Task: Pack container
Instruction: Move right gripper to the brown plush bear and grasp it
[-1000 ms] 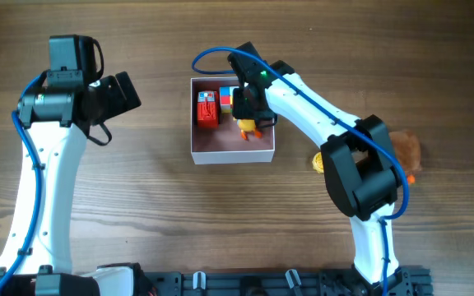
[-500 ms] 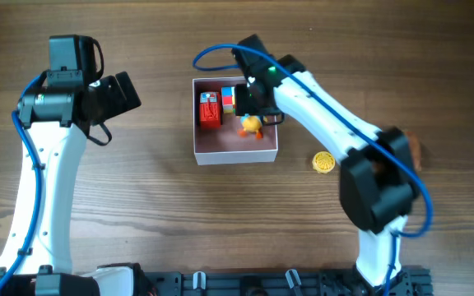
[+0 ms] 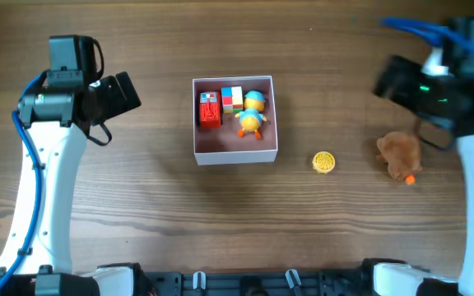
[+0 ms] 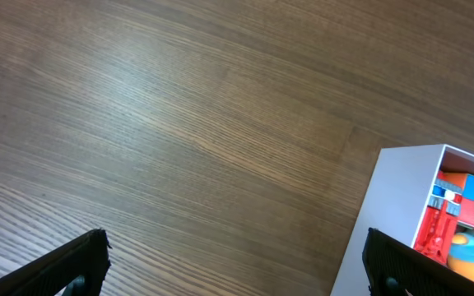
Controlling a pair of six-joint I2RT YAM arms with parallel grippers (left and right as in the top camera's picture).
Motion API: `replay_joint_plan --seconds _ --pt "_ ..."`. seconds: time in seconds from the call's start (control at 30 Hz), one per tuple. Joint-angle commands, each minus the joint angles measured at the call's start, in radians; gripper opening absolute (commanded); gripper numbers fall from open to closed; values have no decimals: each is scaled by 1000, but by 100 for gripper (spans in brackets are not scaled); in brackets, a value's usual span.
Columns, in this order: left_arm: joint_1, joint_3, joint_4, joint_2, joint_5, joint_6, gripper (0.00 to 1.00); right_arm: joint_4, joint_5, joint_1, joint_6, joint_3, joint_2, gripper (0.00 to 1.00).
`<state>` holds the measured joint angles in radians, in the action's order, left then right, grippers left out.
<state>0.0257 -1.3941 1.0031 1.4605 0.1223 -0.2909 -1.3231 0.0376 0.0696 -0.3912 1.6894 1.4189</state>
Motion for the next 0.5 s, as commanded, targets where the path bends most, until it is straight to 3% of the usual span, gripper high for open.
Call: replay_joint_plan --seconds 0.0,0.13,0.3,0.47 --pt "5 3 0 10 2 -12 100 -42 -46 164 248 -35 34 100" --pt "5 3 0 10 2 -12 100 -13 -46 262 401 -160 70 100" --pt "5 3 0 10 2 -12 100 201 -46 272 469 -436 106 100" --pt "5 3 1 10 2 -12 100 355 -35 272 470 -527 180 100"
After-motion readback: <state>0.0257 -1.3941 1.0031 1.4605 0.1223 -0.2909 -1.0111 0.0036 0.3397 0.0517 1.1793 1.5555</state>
